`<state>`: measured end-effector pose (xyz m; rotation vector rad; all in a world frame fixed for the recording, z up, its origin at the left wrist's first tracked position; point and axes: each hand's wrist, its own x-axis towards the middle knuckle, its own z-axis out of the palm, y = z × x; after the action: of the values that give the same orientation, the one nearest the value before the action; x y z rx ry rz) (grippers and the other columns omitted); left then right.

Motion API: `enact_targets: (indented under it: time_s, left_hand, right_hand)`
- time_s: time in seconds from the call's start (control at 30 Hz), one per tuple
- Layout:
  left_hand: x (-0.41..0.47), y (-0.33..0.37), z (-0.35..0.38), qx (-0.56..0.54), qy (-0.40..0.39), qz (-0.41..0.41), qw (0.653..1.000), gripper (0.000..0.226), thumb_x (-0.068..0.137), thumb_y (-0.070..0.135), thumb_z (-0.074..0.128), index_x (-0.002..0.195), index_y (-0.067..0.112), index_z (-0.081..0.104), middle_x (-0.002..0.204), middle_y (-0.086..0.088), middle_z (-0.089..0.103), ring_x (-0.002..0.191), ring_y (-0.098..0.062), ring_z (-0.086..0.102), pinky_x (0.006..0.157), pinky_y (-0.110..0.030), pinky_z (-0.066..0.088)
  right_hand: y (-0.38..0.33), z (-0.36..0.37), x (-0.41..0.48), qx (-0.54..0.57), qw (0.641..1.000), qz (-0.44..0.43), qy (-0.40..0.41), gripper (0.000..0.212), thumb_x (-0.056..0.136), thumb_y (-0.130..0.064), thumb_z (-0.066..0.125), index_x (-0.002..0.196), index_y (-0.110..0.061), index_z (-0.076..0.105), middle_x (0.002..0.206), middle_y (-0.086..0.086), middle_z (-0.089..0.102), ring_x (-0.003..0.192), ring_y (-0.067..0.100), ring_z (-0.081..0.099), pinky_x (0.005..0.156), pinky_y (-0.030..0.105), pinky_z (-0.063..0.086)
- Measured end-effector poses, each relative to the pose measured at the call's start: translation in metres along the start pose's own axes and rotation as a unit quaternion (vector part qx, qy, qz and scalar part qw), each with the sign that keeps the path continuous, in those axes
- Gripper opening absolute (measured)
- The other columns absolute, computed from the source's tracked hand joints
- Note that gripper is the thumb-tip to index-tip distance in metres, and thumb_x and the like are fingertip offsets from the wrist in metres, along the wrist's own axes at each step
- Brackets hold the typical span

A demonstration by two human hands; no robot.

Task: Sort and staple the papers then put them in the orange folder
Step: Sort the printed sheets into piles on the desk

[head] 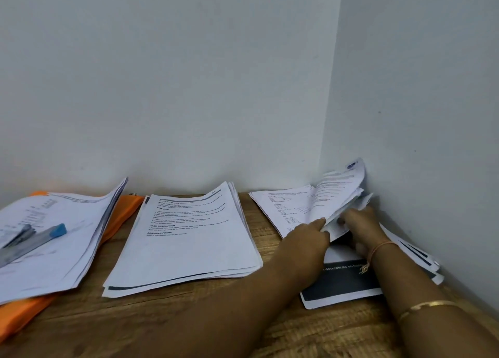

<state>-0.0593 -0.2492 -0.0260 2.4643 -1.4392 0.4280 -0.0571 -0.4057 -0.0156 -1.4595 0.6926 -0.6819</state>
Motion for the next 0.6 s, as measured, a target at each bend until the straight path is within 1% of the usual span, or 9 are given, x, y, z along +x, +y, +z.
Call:
enact_targets:
  time_s: [0.1, 0.2, 0.23, 0.3, 0.37, 0.4, 0.47, 0.57, 0.6]
  left_hand:
    - [-0.001, -0.003, 0.0, -0.03, -0.01, -0.031, 0.999, 0.038, 0.082, -0.009, 0.049, 0.118, 0.0, 0.055, 0.158, -0.007, 0.009, 0.115, -0.036, 0.048, 0.091, -0.039, 0.043]
    - [-0.001, -0.004, 0.0, -0.051, -0.015, -0.045, 0.998, 0.044, 0.083, -0.007, 0.05, 0.125, 0.004, 0.052, 0.159, -0.005, 0.002, 0.116, -0.037, 0.047, 0.093, -0.04, 0.044]
    - [-0.001, -0.004, 0.0, -0.065, -0.013, -0.057, 0.996, 0.046, 0.084, -0.006, 0.05, 0.129, 0.007, 0.049, 0.159, -0.006, 0.001, 0.118, -0.038, 0.046, 0.095, -0.039, 0.043]
    - [-0.002, -0.006, 0.002, -0.102, 0.002, -0.092, 0.99, 0.049, 0.085, -0.001, 0.052, 0.132, 0.012, 0.044, 0.157, -0.012, 0.004, 0.121, -0.037, 0.044, 0.096, -0.037, 0.042]
    - [-0.002, -0.01, 0.004, -0.139, 0.032, -0.121, 0.982, 0.051, 0.084, 0.006, 0.057, 0.132, 0.014, 0.04, 0.151, -0.015, 0.02, 0.118, -0.034, 0.046, 0.094, -0.035, 0.043]
    - [-0.001, -0.012, 0.006, -0.154, 0.044, -0.134, 0.978, 0.054, 0.084, 0.012, 0.058, 0.134, 0.015, 0.038, 0.145, -0.013, 0.028, 0.118, -0.031, 0.046, 0.094, -0.033, 0.042]
    - [0.001, -0.015, 0.008, -0.185, 0.047, -0.161, 0.968, 0.062, 0.084, 0.031, 0.062, 0.137, 0.017, 0.035, 0.139, -0.008, 0.036, 0.124, -0.027, 0.042, 0.098, -0.032, 0.038]
    - [0.005, -0.013, 0.004, -0.251, 0.031, -0.206, 0.945, 0.09, 0.073, 0.069, 0.058, 0.142, 0.019, 0.03, 0.143, -0.002, 0.036, 0.133, -0.022, 0.036, 0.105, -0.034, 0.034]
    - [0.006, -0.011, 0.002, -0.27, 0.031, -0.219, 0.937, 0.096, 0.07, 0.076, 0.054, 0.143, 0.019, 0.029, 0.145, -0.002, 0.036, 0.134, -0.021, 0.035, 0.106, -0.034, 0.033]
  right_hand:
    - [0.001, 0.002, -0.002, 0.028, 0.999, 0.029, -0.023, 0.046, 0.082, 0.015, 0.038, 0.125, -0.001, 0.044, 0.108, 0.025, 0.058, 0.088, 0.037, 0.059, 0.064, 0.039, 0.053]
    - [0.004, 0.002, 0.003, 0.037, 0.998, 0.042, -0.016, 0.053, 0.078, 0.016, 0.036, 0.128, 0.0, 0.042, 0.114, 0.027, 0.057, 0.1, 0.043, 0.059, 0.075, 0.051, 0.053]
    - [0.005, 0.002, 0.005, 0.039, 0.998, 0.044, -0.01, 0.054, 0.077, 0.015, 0.036, 0.128, 0.0, 0.042, 0.115, 0.026, 0.056, 0.102, 0.044, 0.058, 0.078, 0.054, 0.052]
    - [0.007, 0.002, 0.008, 0.041, 0.998, 0.037, 0.003, 0.058, 0.072, 0.009, 0.039, 0.128, -0.002, 0.042, 0.114, 0.023, 0.057, 0.103, 0.041, 0.058, 0.081, 0.053, 0.051]
    - [0.01, 0.003, 0.01, 0.027, 0.999, 0.018, 0.019, 0.066, 0.061, -0.004, 0.042, 0.127, -0.006, 0.042, 0.108, 0.015, 0.056, 0.099, 0.035, 0.057, 0.087, 0.051, 0.05]
    - [0.012, 0.003, 0.012, 0.015, 0.999, 0.006, 0.033, 0.069, 0.056, -0.009, 0.041, 0.125, -0.009, 0.042, 0.106, 0.012, 0.055, 0.098, 0.033, 0.057, 0.09, 0.052, 0.049]
    - [0.013, 0.004, 0.012, -0.019, 0.998, -0.01, 0.056, 0.065, 0.055, -0.013, 0.041, 0.121, -0.012, 0.044, 0.109, 0.011, 0.059, 0.099, 0.034, 0.058, 0.091, 0.052, 0.05]
    - [0.007, 0.0, 0.003, -0.083, 0.992, -0.026, 0.089, 0.051, 0.07, -0.009, 0.049, 0.12, -0.003, 0.049, 0.112, 0.02, 0.061, 0.101, 0.037, 0.058, 0.089, 0.04, 0.049]
    - [0.006, -0.002, 0.002, -0.107, 0.988, -0.029, 0.103, 0.046, 0.076, -0.005, 0.05, 0.121, 0.0, 0.048, 0.113, 0.022, 0.061, 0.103, 0.038, 0.058, 0.087, 0.039, 0.048]
